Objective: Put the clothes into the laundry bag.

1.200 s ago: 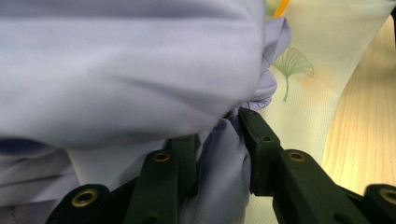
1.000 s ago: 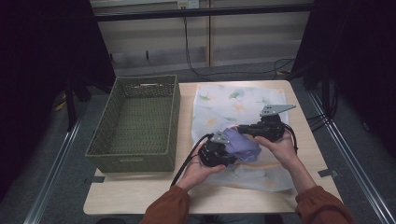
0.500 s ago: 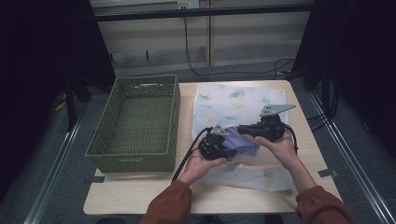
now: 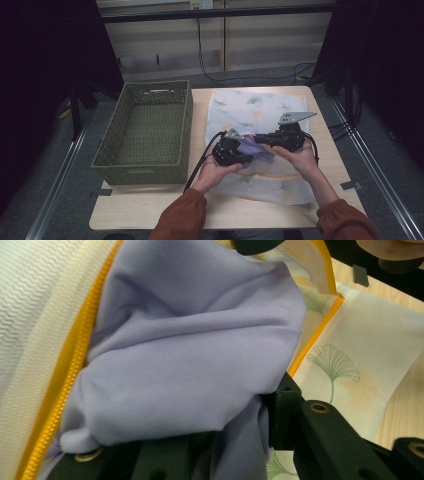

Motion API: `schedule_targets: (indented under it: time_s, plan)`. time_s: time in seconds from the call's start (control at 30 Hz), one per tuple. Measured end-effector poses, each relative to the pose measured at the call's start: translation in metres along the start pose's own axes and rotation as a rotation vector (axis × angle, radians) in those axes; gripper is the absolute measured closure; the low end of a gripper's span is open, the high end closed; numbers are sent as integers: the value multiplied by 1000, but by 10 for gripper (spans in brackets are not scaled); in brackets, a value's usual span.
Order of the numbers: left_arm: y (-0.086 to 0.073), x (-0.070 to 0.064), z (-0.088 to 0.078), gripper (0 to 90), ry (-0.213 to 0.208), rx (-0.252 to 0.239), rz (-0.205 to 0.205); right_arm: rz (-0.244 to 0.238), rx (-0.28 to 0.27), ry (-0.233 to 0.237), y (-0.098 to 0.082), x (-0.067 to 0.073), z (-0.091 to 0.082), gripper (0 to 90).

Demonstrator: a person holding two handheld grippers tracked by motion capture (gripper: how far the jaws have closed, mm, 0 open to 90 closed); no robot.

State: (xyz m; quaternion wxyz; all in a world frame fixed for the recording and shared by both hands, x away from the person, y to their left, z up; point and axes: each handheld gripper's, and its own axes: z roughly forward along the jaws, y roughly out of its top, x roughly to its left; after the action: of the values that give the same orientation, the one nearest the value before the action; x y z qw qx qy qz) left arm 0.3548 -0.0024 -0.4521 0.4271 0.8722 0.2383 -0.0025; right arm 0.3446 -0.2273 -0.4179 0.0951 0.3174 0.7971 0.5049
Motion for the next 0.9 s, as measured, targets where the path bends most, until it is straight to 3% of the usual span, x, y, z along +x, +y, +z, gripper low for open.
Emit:
schedule_targets:
  time_s: [0.5, 0.57, 0.67, 0.8, 0.9]
  plan:
    - [15, 4, 0, 685, 17, -27, -7, -14, -25, 2, 5, 4, -5, 898]
    - [16, 4, 1, 685, 13, -36, -22, -17, -26, 4, 6, 4, -5, 898]
    - [19, 1, 2, 684, -13, -94, -49, -18, -31, 6, 7, 5, -7, 898]
    - [18, -3, 9, 682, 12, -70, -28, -23, -40, 4, 9, 7, -10, 898]
    - [16, 0, 13, 674, 7, -78, -47, -23, -38, 8, 9, 6, -11, 898]
